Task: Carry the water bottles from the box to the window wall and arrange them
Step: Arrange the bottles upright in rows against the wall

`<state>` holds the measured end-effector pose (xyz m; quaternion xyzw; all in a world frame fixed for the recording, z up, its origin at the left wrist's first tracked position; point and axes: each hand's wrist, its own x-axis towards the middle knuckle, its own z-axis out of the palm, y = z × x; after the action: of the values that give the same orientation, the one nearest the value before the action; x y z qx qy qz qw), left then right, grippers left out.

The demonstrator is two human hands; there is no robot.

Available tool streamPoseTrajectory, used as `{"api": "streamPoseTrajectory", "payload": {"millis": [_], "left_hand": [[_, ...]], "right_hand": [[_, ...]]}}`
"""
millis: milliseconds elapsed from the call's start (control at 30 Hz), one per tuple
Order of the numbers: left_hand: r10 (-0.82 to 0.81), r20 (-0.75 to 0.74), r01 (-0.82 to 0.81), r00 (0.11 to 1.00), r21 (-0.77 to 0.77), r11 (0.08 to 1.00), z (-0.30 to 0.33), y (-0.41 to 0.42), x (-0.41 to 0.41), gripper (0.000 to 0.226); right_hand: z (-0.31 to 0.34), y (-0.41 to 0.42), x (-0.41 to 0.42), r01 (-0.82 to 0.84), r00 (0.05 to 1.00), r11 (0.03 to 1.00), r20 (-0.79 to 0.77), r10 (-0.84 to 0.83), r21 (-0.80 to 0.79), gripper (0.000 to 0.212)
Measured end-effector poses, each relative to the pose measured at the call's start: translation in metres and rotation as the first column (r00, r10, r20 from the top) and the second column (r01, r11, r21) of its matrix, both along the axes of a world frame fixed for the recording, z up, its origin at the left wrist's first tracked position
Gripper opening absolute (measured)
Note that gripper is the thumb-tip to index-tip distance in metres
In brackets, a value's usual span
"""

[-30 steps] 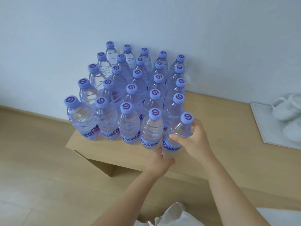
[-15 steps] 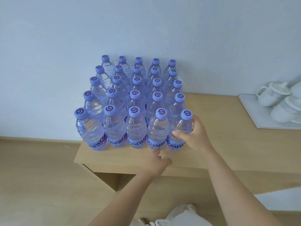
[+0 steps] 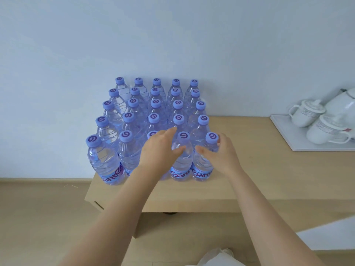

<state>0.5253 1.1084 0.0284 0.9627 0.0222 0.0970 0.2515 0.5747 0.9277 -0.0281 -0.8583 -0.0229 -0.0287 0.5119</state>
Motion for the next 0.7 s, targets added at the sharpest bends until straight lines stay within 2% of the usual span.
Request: {"api": "streamPoseTrajectory", "payload": {"millis": [67, 167, 400, 700], "left_hand": [[-0.040, -0.092, 0.044, 0.995, 0.044, 0.998, 0.002, -0.008, 0.011, 0.064], [-0.043, -0.117, 0.049, 0.992, 0.054, 0.997, -0.003, -0.016, 0.017, 0.059], [-0.032, -0.151, 0.019, 0.988, -0.083, 0.996, -0.005, -0.008, 0.019, 0.045], [-0.022, -0.144, 0.006, 0.989, -0.105, 0.994, -0.005, -0.004, 0.023, 0.043]], "right_hand": [[0.003, 0.004, 0.001, -0.018, 0.999, 0.999, -0.049, 0.017, -0.035, 0.042], [0.005, 0.005, 0.002, -0.005, 0.998, 0.996, -0.057, 0.000, -0.085, 0.034], [0.003, 0.007, 0.003, -0.034, 0.996, 0.989, -0.084, 0.023, -0.141, 0.043], [0.005, 0.007, 0.004, -0.051, 0.994, 0.992, -0.099, 0.040, -0.113, 0.043]]}}
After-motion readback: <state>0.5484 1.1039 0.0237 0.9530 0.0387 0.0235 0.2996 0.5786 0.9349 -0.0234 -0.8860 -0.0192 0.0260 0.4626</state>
